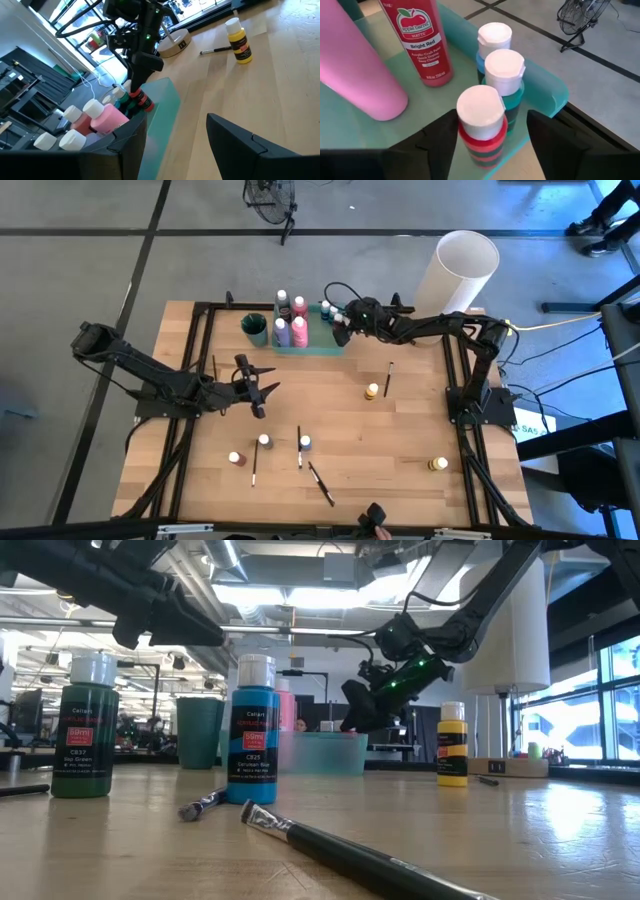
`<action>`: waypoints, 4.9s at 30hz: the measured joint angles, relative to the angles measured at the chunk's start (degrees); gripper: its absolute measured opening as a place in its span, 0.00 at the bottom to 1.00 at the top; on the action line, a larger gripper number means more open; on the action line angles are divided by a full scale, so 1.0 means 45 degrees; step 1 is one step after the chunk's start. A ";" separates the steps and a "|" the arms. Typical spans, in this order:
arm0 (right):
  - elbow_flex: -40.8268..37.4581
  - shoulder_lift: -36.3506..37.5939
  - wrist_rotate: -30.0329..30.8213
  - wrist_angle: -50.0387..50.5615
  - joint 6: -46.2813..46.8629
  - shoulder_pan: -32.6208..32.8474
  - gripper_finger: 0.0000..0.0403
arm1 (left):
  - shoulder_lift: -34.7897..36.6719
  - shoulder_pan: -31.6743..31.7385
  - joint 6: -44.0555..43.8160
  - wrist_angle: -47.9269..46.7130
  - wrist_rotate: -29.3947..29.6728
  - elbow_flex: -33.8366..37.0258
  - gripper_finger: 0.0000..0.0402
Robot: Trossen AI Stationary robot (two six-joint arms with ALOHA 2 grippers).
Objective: Pick & Place Paint Supplies
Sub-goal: Put the top small red paint bottle into the green bin, then put the silver paintbrush into the green cup
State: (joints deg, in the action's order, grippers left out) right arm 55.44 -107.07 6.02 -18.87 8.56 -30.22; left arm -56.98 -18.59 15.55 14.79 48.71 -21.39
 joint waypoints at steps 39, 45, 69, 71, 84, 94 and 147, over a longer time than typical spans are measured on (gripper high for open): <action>0.0010 0.5275 -0.0068 0.9146 0.6065 0.3259 0.68 | -0.0002 0.0000 -0.0340 -0.0763 0.0000 0.0000 0.50; 0.0010 0.5289 -0.0772 1.1807 0.8878 0.3327 0.68 | -0.0002 0.0000 -0.0345 -0.0811 0.0000 0.0000 0.50; -0.0010 0.4939 -0.1020 1.6134 1.0962 0.1569 0.68 | -0.0002 0.0000 -0.0573 -0.1071 0.0000 0.0005 0.50; -0.0010 0.4625 -0.1021 1.5992 1.0951 0.1497 0.68 | -0.0002 0.0000 -0.0573 -0.1073 0.0001 0.0005 0.50; -0.0010 0.3411 -0.1064 1.5747 1.0754 0.1288 0.68 | -0.0002 0.0000 -0.0758 -0.1351 0.0004 0.0005 0.50; -0.0010 0.3395 -0.0833 1.5756 1.0656 0.1287 0.68 | -0.0002 0.0000 -0.0862 -0.1355 0.0000 0.0005 0.50; -0.1848 0.2750 -0.1804 1.3001 1.1152 -0.0690 0.50 | -0.0001 -0.0005 -0.0869 -0.1340 0.0000 0.0005 0.50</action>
State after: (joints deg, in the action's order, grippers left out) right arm 47.13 -94.69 -2.10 39.63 58.74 -33.32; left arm -56.99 -18.61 11.64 8.75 48.71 -21.37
